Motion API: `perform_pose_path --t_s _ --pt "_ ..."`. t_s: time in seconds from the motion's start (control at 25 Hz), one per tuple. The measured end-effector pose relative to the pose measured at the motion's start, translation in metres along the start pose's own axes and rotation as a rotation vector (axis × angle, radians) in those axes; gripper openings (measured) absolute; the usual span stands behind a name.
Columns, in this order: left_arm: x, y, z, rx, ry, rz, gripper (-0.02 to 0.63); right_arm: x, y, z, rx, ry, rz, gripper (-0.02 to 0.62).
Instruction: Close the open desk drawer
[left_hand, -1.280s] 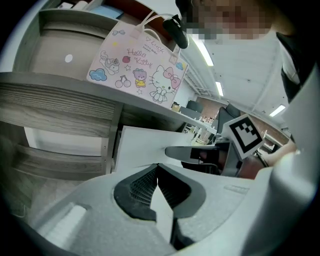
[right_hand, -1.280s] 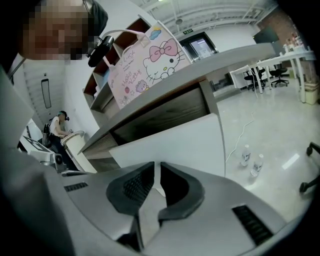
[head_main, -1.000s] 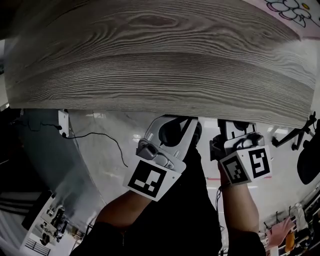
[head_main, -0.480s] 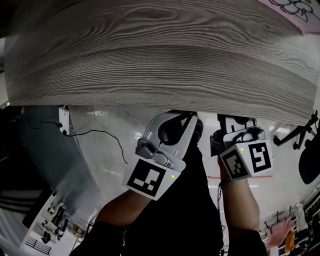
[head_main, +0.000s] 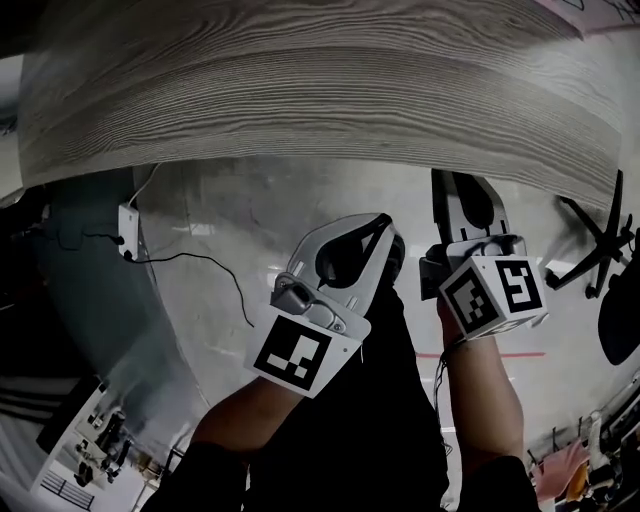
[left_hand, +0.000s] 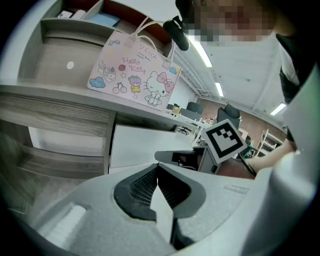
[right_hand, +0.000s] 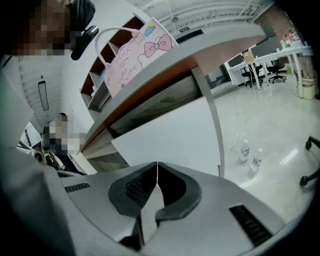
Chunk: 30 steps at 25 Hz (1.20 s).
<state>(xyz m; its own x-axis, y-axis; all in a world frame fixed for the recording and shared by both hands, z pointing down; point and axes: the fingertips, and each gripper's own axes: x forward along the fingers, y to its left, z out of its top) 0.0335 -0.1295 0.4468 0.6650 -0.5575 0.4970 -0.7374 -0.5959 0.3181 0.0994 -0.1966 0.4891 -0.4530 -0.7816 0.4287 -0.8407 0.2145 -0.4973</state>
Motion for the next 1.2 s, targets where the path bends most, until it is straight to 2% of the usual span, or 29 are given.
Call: perform_pose_path --t_s 0.16,0.28,0.44,0.52,0.6,0.72,1.0,1.2 --pt "-0.025 -0.013 0.014 -0.004 -0.03 0.02 0.008 -0.036 0.014 0.0 -0.035 0.018 -0.001 0.015" --pt "-0.06 -0.026 0.045 0.008 -0.064 0.038 0.008 -0.071 0.045 0.019 -0.079 0.037 0.02 0.015" --pt "-0.105 -0.053 0.087 0.063 -0.104 0.035 0.008 -0.115 0.092 0.059 -0.164 0.027 0.077 0.015" --pt "-0.123 -0.068 0.105 0.071 -0.128 0.029 0.008 -0.128 0.102 0.073 -0.182 0.026 0.088 0.015" --pt "-0.14 -0.077 0.111 0.071 -0.137 0.039 0.008 -0.131 0.103 0.069 -0.179 0.049 0.085 0.015" --pt "-0.138 -0.064 0.103 0.057 -0.143 0.071 0.008 -0.106 0.09 0.049 -0.186 0.074 0.084 0.015" --pt "-0.062 0.013 0.05 0.073 -0.141 0.098 0.008 -0.026 0.037 0.01 -0.092 -0.015 0.043 0.026" --pt "-0.018 0.045 0.026 0.079 -0.147 0.089 0.008 0.0 0.014 -0.019 -0.096 0.014 0.026 0.044"
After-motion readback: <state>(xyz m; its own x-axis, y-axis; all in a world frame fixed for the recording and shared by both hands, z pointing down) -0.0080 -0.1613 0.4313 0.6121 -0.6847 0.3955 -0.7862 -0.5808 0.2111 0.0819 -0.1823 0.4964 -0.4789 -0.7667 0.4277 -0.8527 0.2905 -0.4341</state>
